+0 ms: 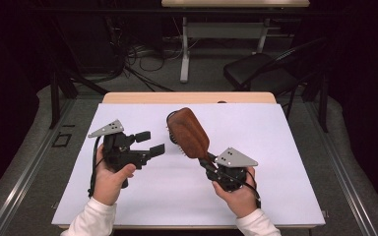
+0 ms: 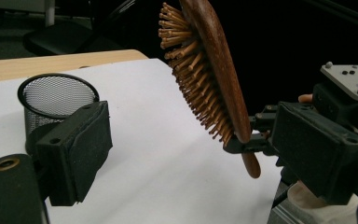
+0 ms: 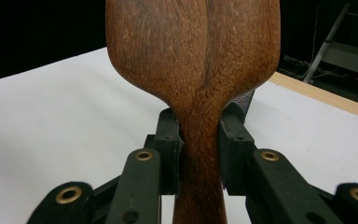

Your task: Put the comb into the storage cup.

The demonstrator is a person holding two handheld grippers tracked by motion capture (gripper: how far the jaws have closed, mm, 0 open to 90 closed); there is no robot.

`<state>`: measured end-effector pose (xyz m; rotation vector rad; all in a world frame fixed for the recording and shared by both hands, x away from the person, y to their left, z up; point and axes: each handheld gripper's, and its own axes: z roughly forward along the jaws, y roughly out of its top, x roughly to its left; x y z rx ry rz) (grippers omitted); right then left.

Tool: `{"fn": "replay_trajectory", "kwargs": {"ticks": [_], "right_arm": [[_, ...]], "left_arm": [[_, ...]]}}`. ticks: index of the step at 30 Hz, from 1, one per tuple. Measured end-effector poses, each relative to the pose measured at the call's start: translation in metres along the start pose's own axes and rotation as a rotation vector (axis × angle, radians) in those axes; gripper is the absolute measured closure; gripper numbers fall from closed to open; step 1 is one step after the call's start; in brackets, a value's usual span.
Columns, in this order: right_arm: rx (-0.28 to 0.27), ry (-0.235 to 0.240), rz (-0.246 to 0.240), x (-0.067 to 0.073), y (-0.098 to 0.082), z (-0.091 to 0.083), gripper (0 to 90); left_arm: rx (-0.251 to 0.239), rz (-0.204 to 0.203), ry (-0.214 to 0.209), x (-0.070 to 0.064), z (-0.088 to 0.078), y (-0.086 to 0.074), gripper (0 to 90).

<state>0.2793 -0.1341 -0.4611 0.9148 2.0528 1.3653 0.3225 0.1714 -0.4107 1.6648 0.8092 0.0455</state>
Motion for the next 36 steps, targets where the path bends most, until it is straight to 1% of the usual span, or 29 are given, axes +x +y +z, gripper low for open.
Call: {"fn": "replay_trajectory", "kwargs": {"ticks": [4, 9, 16, 20, 27, 31, 36], "right_arm": [[-0.001, 0.001, -0.002, 0.001, 0.0, 0.0, 72.4], [-0.005, -0.001, -0.001, 0.001, 0.0, 0.0, 72.4], [-0.009, 0.001, -0.004, 0.002, 0.0, 0.0, 72.3], [-0.011, 0.003, -0.007, 0.003, 0.001, 0.0, 72.3], [-0.014, 0.006, -0.01, 0.005, 0.001, 0.0, 72.4], [-0.017, 0.006, -0.013, 0.006, 0.001, 0.0, 72.3], [-0.018, 0.008, -0.015, 0.007, 0.001, 0.0, 72.3]], "left_arm": [[0.004, -0.018, -0.016, -0.001, 0.007, 0.003, 11.7], [0.02, -0.021, -0.031, -0.004, 0.017, 0.007, 11.5], [0.036, -0.037, -0.047, -0.006, 0.031, 0.01, 11.5], [0.041, -0.034, -0.054, -0.008, 0.037, 0.011, 11.5], [0.059, -0.032, -0.051, -0.009, 0.048, 0.015, 11.5], [0.06, -0.042, -0.05, -0.009, 0.053, 0.016, 11.5], [0.07, -0.041, -0.051, -0.009, 0.061, 0.016, 11.5]]}}
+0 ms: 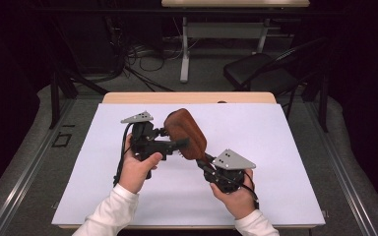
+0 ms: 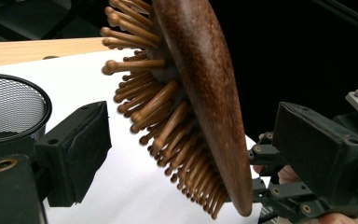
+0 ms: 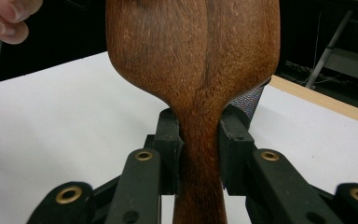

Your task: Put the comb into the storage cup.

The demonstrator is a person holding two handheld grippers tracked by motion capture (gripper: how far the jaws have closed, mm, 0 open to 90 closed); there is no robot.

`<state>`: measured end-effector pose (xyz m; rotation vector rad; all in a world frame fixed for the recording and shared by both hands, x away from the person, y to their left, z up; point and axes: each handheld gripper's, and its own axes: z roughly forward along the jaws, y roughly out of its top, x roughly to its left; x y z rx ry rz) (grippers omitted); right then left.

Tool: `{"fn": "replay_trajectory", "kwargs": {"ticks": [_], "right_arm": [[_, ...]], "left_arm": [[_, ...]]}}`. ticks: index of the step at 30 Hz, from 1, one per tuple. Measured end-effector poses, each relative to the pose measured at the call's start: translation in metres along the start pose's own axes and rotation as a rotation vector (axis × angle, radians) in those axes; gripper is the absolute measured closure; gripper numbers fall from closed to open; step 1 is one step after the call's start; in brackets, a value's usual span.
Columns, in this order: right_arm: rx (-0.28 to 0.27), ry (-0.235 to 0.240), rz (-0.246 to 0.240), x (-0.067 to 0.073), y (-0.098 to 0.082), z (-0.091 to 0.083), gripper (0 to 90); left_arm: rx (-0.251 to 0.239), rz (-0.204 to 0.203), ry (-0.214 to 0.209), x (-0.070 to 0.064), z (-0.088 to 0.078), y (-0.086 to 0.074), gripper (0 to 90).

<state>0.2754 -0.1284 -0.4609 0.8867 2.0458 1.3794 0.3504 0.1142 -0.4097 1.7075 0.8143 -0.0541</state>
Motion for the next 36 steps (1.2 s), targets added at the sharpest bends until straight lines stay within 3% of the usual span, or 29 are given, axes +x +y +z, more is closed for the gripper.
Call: {"fn": "replay_trajectory", "kwargs": {"ticks": [13, 16, 36], "right_arm": [[-0.008, 0.001, -0.007, 0.002, 0.0, 0.0, 72.4], [-0.01, 0.001, -0.008, 0.003, 0.0, 0.0, 72.3], [-0.016, 0.002, -0.011, 0.005, -0.001, 0.001, 72.3]], "left_arm": [[-0.011, -0.008, -0.005, 0.0, 0.009, 0.003, 11.8], [-0.003, -0.012, -0.016, 0.0, 0.01, 0.003, 17.5], [-0.003, -0.033, -0.04, 0.0, 0.02, 0.004, 18.2]]}}
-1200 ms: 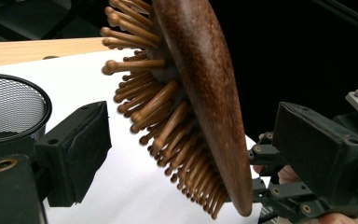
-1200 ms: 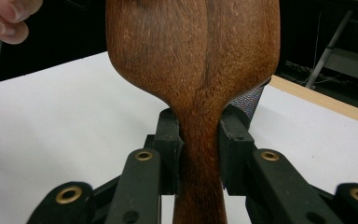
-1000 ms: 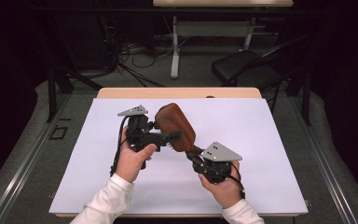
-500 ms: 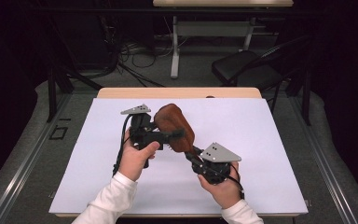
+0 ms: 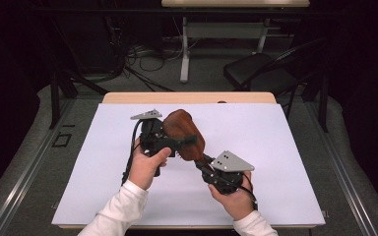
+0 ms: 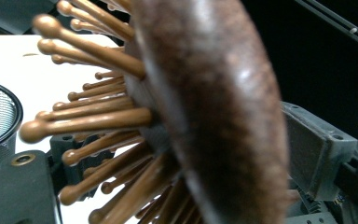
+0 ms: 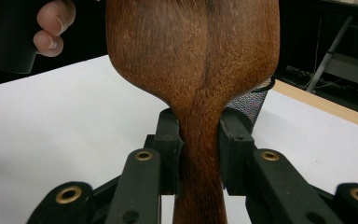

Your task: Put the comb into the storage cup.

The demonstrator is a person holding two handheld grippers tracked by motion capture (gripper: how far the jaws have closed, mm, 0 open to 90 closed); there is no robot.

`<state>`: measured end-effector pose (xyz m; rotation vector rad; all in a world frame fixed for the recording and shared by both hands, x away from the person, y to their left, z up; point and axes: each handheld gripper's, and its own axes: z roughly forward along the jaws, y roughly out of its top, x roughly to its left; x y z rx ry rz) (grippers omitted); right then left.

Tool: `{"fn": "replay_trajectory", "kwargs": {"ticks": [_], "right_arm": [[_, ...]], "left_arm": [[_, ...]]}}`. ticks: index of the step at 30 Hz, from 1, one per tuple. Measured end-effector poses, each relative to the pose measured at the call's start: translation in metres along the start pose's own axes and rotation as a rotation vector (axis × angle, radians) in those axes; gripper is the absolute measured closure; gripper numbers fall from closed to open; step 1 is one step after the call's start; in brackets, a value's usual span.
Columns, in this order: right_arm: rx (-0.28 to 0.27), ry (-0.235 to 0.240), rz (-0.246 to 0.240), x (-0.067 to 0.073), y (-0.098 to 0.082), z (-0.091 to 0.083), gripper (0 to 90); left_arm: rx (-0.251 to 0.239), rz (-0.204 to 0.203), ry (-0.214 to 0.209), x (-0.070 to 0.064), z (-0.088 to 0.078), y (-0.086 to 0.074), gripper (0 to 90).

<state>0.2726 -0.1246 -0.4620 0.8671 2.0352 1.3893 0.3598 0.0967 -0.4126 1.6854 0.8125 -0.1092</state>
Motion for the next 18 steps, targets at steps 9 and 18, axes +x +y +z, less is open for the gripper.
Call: {"fn": "replay_trajectory", "kwargs": {"ticks": [9, 18], "right_arm": [[-0.003, 0.0, -0.002, 0.0004, -0.0002, -0.0002, 72.3], [-0.009, 0.001, -0.004, 0.0011, -0.0004, 0.0, 72.3]], "left_arm": [[-0.031, -0.022, 0.036, 0.0, -0.0023, -0.0035, 32.3], [-0.041, -0.032, 0.026, 0.001, -0.0038, -0.0047, 37.5]]}}
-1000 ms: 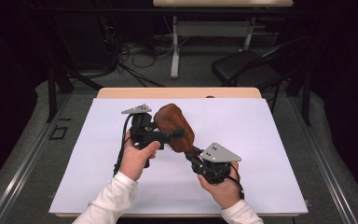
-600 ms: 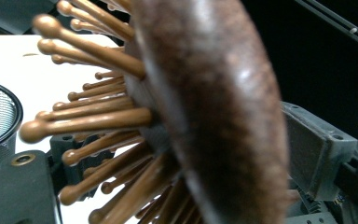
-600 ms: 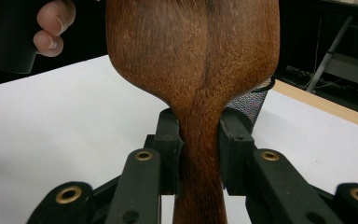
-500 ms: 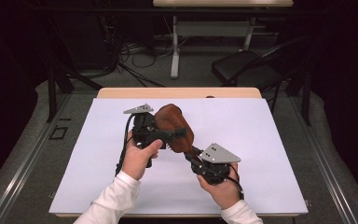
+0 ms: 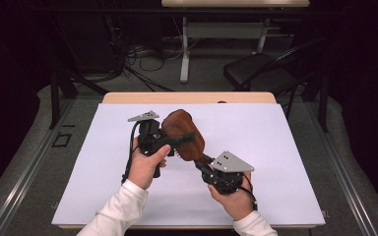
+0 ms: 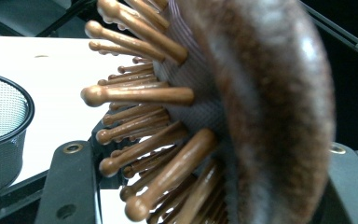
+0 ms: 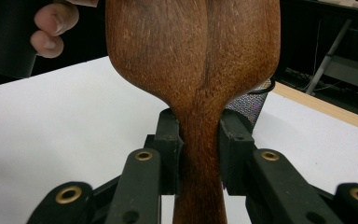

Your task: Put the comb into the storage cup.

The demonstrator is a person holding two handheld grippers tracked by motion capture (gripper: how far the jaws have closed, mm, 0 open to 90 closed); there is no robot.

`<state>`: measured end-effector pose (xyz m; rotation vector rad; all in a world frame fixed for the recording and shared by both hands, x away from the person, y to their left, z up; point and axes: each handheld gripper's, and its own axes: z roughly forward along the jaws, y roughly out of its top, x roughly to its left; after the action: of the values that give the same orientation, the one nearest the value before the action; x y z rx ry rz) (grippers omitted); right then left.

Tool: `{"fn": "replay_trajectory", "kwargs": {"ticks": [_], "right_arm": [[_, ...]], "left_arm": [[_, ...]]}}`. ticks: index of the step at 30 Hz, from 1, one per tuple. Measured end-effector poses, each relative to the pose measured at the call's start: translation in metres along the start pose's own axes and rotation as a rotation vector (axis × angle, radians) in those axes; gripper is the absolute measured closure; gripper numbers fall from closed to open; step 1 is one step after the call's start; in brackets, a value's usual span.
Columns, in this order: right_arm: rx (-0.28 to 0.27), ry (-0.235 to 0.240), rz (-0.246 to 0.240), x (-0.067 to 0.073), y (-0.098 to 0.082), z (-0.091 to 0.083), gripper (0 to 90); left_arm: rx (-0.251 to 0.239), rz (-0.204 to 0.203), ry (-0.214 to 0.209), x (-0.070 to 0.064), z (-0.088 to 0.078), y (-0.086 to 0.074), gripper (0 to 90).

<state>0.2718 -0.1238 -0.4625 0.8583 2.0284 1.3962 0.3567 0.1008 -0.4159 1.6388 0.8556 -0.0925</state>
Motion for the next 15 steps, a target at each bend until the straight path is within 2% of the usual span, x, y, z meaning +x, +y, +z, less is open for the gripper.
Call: {"fn": "replay_trajectory", "kwargs": {"ticks": [8, 15], "right_arm": [[0.0, -0.001, -0.004, 0.0008, -0.0002, 0.0003, 72.3], [0.0, -0.001, -0.003, 0.0007, -0.0004, 0.0005, 72.3]], "left_arm": [[-0.004, 0.003, 0.005, -0.0007, -0.0009, -0.001, 37.8], [-0.006, -0.021, -0.004, -0.0007, -0.001, -0.0017, 39.6]]}}
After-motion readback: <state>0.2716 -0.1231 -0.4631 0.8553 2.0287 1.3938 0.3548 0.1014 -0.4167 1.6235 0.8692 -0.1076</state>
